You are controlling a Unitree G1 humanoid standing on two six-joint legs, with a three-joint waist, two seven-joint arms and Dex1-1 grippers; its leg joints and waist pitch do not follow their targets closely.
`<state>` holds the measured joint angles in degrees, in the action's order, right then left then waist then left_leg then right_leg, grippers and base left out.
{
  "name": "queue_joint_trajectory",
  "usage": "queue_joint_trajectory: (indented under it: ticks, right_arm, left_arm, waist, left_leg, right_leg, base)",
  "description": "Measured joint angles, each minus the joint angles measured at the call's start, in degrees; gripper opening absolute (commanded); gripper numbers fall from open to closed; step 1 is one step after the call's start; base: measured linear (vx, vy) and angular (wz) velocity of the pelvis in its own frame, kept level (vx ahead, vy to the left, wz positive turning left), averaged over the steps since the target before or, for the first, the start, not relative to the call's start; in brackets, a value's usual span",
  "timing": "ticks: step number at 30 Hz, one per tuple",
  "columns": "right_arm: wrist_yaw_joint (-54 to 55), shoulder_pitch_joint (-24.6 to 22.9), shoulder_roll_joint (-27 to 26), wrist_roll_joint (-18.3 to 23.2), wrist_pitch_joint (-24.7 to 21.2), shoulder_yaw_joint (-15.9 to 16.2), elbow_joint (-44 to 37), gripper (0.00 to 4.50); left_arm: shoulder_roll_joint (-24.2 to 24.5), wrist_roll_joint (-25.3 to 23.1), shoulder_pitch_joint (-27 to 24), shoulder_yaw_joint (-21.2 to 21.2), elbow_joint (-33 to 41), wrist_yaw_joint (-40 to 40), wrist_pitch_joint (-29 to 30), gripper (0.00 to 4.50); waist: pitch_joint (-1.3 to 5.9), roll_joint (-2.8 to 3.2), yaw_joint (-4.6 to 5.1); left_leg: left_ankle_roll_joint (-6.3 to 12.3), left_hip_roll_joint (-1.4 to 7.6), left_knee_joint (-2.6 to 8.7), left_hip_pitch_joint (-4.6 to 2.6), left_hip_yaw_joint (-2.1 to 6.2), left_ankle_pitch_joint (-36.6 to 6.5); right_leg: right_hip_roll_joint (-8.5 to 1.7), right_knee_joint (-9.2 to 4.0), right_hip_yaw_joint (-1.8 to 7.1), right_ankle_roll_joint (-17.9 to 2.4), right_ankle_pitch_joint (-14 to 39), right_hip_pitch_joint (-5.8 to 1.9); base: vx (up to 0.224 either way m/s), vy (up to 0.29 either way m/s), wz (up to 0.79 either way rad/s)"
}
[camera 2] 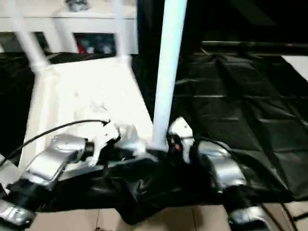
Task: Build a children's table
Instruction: Rotate leg to tighten
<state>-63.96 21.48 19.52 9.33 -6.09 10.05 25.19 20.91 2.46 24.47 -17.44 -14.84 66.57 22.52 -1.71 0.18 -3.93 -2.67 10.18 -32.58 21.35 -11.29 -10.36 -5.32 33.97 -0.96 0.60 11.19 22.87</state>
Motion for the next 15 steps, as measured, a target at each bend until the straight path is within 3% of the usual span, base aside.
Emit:
queue_joint_trajectory:
  ticks: [8,15]
  right_arm:
    - [-6.21,-1.33,2.11,1.42,-2.56,1.72,-3.2,2.97]
    - [-6.27,-1.75,2.1,1.48,-3.39,1.7,-4.1,2.71]
  left_arm:
    - [1.86,0.17,0.0,-1.54,-0.01,5.64,-1.78,0.0]
    - [2.07,0.21,0.01,-1.65,-0.07,5.91,-2.34,0.0]
  waist:
    - [-0.01,0.01,-0.98]
    - [-0.01,0.01,-1.09]
  left_leg:
    - [-0.01,0.01,-0.05,-0.06,-0.03,0.01]
    - [-0.01,0.02,-0.05,-0.05,-0.04,0.0]
  right_leg:
    - [0.0,0.09,0.04,-0.02,-0.02,-0.04]
    - [0.0,0.08,0.03,-0.02,-0.01,-0.03]
  base:
    - [0.0,0.0,0.0]
    - [0.0,0.0,0.0]
